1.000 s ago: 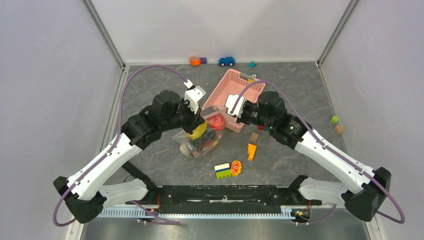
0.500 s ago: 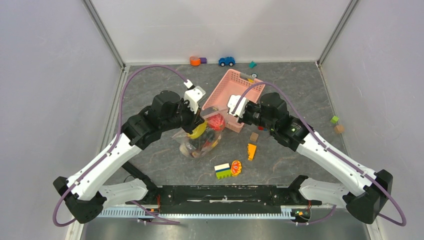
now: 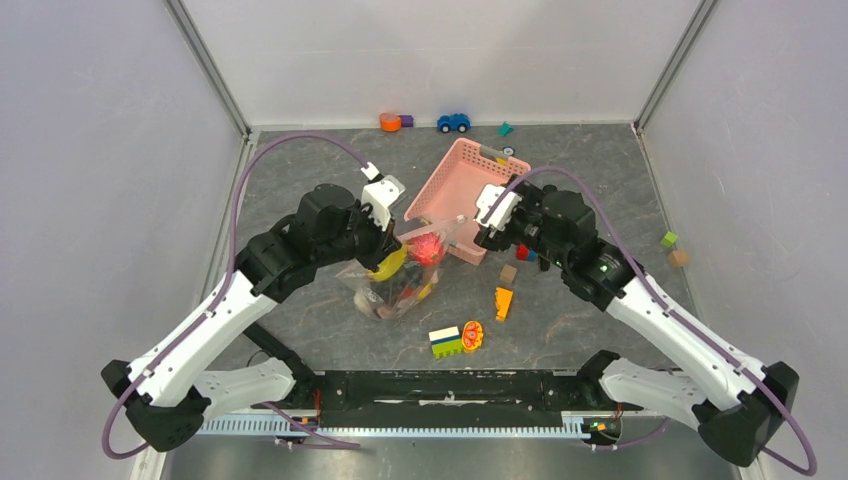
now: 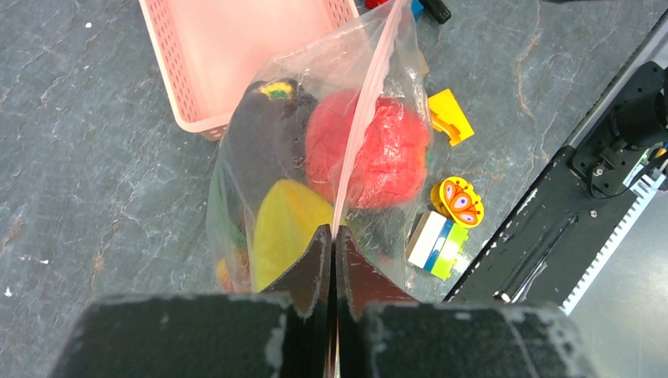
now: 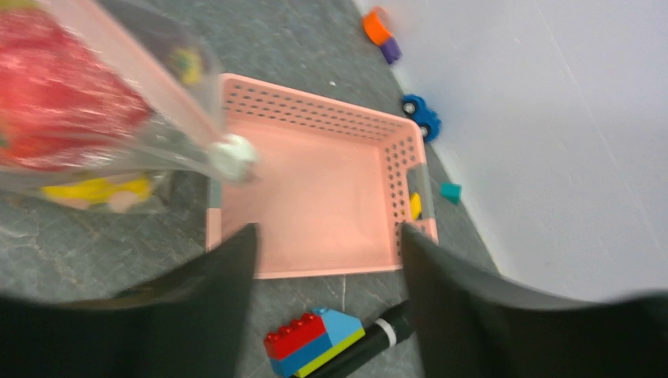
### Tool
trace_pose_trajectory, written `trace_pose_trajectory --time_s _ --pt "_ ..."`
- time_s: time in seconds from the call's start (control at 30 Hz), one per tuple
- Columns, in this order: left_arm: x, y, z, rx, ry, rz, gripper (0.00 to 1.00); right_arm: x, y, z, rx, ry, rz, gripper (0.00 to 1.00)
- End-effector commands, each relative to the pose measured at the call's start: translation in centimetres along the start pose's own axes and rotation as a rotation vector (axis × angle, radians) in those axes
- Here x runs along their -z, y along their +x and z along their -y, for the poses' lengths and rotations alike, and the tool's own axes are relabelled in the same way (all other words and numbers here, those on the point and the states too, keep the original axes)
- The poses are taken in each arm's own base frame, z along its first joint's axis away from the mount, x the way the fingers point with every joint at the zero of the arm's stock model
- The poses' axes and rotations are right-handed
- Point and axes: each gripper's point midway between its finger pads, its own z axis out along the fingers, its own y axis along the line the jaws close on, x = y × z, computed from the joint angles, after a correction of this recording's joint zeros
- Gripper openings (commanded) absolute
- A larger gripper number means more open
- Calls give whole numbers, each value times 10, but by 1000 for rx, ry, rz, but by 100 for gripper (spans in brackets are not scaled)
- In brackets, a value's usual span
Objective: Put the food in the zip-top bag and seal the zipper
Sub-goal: Zip the zipper food storage bag at the center of the board, then place the zipper food storage bag at the center of the board.
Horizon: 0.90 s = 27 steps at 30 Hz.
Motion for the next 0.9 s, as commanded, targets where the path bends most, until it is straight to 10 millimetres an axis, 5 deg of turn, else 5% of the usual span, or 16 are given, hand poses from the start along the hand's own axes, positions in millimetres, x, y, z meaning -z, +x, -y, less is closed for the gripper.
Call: trace_pose_trajectory --time_s 0.0,0.37,0.7,0.87 --pt "13 -5 -8 -38 -42 29 2 23 -13 23 -2 132 76 96" --pt "15 -1 -71 -16 -409 7 2 37 -12 50 -86 313 95 98" --pt "47 12 -146 -57 -910 34 2 40 -2 59 -99 382 48 98" --pt "59 12 -185 -58 -1103 84 10 44 -1 67 -105 428 51 98"
